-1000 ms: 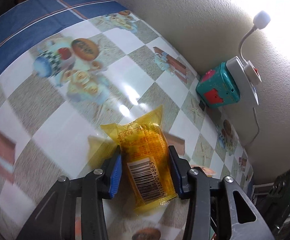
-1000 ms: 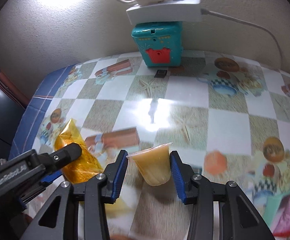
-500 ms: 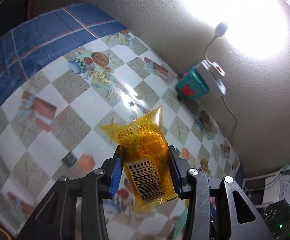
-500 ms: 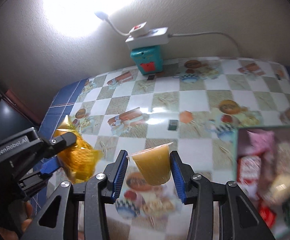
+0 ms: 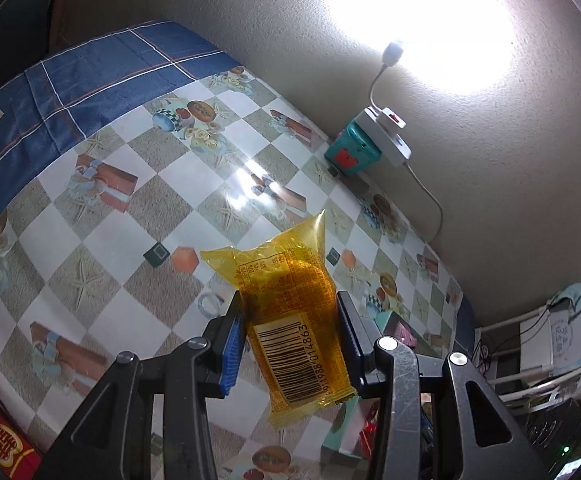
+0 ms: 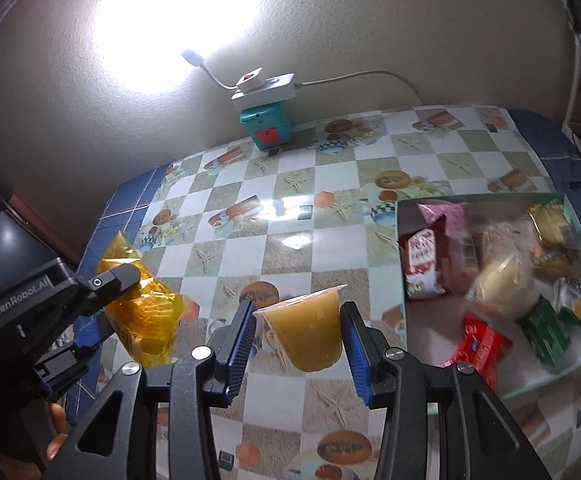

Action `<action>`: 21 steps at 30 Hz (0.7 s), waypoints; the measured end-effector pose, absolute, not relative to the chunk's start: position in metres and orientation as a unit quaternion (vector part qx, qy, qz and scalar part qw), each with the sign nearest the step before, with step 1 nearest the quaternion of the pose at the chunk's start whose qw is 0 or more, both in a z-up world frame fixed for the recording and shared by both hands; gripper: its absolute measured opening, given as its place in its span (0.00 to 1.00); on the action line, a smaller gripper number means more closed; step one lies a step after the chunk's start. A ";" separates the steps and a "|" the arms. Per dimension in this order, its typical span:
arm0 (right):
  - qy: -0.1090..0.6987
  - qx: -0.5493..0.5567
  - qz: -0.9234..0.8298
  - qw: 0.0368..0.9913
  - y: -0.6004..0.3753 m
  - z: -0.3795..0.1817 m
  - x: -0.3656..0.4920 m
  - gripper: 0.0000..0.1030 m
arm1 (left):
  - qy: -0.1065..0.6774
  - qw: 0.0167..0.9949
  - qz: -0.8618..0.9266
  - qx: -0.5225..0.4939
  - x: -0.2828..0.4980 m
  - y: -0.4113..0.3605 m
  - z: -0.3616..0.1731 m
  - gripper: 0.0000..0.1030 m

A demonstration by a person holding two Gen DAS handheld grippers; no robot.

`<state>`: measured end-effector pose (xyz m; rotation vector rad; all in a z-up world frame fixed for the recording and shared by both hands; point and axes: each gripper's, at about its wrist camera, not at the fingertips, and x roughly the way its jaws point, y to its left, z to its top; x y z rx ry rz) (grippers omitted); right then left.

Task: Organize snacks
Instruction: 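Lift both held snacks and carry them over the white tray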

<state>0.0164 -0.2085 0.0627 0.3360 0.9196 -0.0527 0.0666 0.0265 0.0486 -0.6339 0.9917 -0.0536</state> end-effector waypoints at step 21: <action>0.435 0.208 -0.058 0.874 -0.267 0.067 -0.011 0.45 | 0.462 0.853 -0.037 -0.242 0.056 -0.023 0.061 0.43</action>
